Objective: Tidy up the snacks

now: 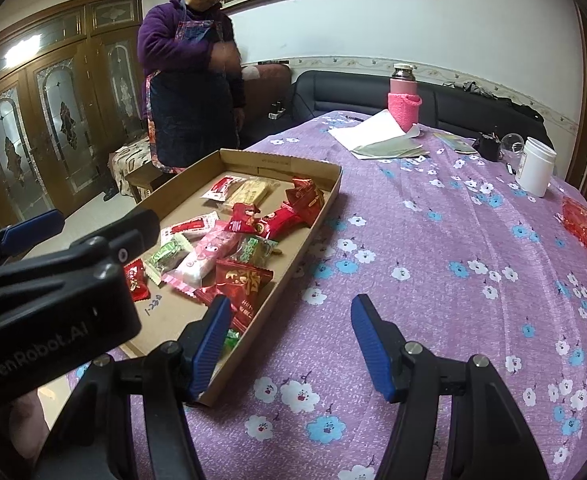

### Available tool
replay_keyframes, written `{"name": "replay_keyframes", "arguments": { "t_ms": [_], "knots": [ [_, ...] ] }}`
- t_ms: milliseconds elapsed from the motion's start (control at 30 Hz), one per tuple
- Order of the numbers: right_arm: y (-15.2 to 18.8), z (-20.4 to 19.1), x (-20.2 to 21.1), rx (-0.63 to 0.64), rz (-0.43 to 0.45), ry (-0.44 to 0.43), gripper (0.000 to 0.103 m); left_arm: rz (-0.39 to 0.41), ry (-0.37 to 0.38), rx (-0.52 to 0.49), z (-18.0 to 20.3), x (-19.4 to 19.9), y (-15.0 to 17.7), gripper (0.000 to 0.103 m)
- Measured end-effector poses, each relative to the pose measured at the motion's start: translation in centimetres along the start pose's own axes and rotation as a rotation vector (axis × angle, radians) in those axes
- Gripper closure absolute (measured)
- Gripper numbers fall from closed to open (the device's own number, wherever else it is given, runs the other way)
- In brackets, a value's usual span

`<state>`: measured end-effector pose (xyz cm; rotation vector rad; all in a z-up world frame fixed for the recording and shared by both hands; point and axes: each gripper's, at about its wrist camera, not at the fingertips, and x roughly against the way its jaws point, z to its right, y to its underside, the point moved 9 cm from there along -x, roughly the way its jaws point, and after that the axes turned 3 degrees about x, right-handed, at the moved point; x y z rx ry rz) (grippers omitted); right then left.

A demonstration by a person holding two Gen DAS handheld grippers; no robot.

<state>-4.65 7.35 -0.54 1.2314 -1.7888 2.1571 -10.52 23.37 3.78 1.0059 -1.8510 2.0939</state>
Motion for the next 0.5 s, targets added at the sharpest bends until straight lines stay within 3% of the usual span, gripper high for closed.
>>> {"name": "replay_keyframes", "arguments": {
  "t_ms": [300,500],
  "knots": [
    [0.3,-0.8,-0.3,0.024,-0.012,-0.02,0.038,0.015,-0.002,-0.018,0.0,0.1,-0.2,0.007],
    [-0.2,1.0,0.3,-0.024,-0.009,-0.025,0.037,-0.008,0.027,-0.059,2.1,0.2,-0.6,0.007]
  ]
}}
